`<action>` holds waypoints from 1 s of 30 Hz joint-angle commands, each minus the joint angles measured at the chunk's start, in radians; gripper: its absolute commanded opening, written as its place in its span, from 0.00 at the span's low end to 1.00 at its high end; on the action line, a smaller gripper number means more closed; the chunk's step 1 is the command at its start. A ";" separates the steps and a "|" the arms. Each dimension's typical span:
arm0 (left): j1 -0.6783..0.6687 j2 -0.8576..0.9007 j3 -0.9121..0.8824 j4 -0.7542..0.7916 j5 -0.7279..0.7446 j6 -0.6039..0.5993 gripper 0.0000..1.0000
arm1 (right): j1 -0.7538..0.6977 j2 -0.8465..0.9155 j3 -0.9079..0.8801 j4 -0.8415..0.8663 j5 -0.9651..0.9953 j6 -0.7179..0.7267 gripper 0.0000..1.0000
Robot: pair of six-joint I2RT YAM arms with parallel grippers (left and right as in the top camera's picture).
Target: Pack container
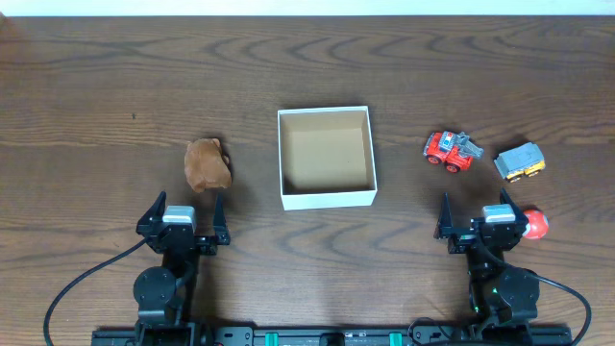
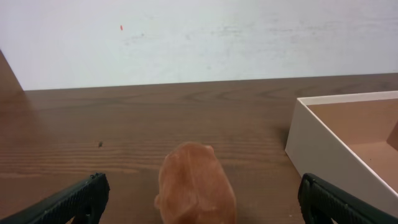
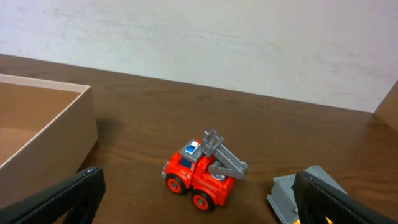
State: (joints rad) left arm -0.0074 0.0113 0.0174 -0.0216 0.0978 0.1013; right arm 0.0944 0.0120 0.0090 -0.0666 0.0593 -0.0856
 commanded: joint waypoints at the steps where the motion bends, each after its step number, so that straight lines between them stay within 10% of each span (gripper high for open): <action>1: 0.000 -0.007 -0.013 -0.039 0.025 -0.009 0.98 | -0.002 -0.006 -0.003 -0.002 -0.004 -0.013 0.99; 30: 0.000 -0.007 -0.013 -0.039 0.025 -0.009 0.98 | -0.002 -0.006 -0.003 0.004 0.063 -0.132 0.99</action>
State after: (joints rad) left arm -0.0074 0.0109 0.0174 -0.0219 0.0978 0.1013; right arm 0.0944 0.0120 0.0090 -0.0624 0.1055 -0.1986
